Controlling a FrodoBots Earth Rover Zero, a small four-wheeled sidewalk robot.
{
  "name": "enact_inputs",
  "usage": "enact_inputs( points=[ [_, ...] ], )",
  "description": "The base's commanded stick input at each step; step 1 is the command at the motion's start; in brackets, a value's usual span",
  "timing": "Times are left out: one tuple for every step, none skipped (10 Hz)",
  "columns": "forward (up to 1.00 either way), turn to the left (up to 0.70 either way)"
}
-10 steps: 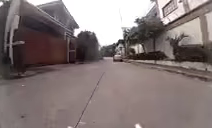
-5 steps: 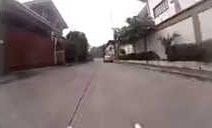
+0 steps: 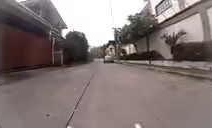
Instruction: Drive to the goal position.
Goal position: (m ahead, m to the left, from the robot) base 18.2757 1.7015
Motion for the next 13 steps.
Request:
enact_inputs(
  points=[
    [1.0, 0.03],
    [1.0, 0.03],
    [1.0, 0.03],
    [1.0, 0.03],
    [1.0, 0.03],
    [1.0, 0.03],
    [1.0, 0.03],
    [1.0, 0.03],
    [1.0, 0.03],
    [1.0, 0.03],
    [1.0, 0.03],
    [1.0, 0.03],
    [1.0, 0.03]
  ],
)
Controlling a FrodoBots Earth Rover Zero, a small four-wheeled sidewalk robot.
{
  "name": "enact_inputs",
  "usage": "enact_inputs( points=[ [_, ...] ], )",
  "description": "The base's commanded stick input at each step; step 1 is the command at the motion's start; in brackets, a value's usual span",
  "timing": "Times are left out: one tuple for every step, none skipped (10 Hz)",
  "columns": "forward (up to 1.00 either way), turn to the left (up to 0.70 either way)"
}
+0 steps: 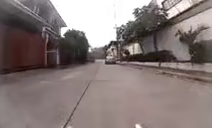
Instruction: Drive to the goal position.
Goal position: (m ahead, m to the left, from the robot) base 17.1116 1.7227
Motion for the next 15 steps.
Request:
enact_inputs(
  points=[
    [1.0, 0.03],
    [1.0, 0.03],
    [1.0, 0.03],
    [1.0, 0.03],
    [1.0, 0.03],
    [1.0, 0.03],
    [1.0, 0.03],
    [1.0, 0.03],
    [1.0, 0.03],
    [1.0, 0.03],
    [1.0, 0.03],
    [1.0, 0.03],
    [1.0, 0.03],
    [1.0, 0.03],
    [1.0, 0.03]
  ],
)
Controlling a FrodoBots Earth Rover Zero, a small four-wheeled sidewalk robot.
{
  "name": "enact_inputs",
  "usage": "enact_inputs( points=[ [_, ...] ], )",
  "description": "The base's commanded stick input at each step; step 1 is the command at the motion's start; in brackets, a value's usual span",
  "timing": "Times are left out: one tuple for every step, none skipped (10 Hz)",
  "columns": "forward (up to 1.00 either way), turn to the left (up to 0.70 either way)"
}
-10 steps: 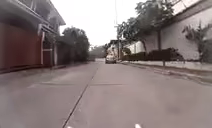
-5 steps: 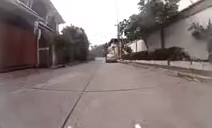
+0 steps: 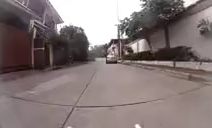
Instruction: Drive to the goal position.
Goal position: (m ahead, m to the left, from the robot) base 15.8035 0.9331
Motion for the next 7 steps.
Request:
enact_inputs(
  points=[
    [1.0, 0.03],
    [1.0, 0.03],
    [1.0, 0.03],
    [1.0, 0.03],
    [1.0, 0.03],
    [1.0, 0.03],
    [1.0, 0.03]
  ],
)
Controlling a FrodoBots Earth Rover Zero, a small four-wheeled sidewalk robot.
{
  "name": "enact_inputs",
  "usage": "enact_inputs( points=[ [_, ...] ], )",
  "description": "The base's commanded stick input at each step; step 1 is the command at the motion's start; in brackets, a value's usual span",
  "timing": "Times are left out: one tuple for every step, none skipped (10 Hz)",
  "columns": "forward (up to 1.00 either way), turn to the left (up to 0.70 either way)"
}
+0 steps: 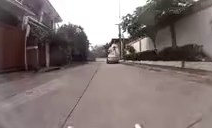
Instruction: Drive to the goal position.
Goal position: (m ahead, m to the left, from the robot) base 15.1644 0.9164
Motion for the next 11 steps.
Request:
enact_inputs(
  points=[
    [1.0, 0.03],
    [1.0, 0.03],
    [1.0, 0.03],
    [1.0, 0.03],
    [1.0, 0.03],
    [1.0, 0.03],
    [1.0, 0.03],
    [1.0, 0.03],
    [1.0, 0.03],
    [1.0, 0.03],
    [1.0, 0.03]
  ],
)
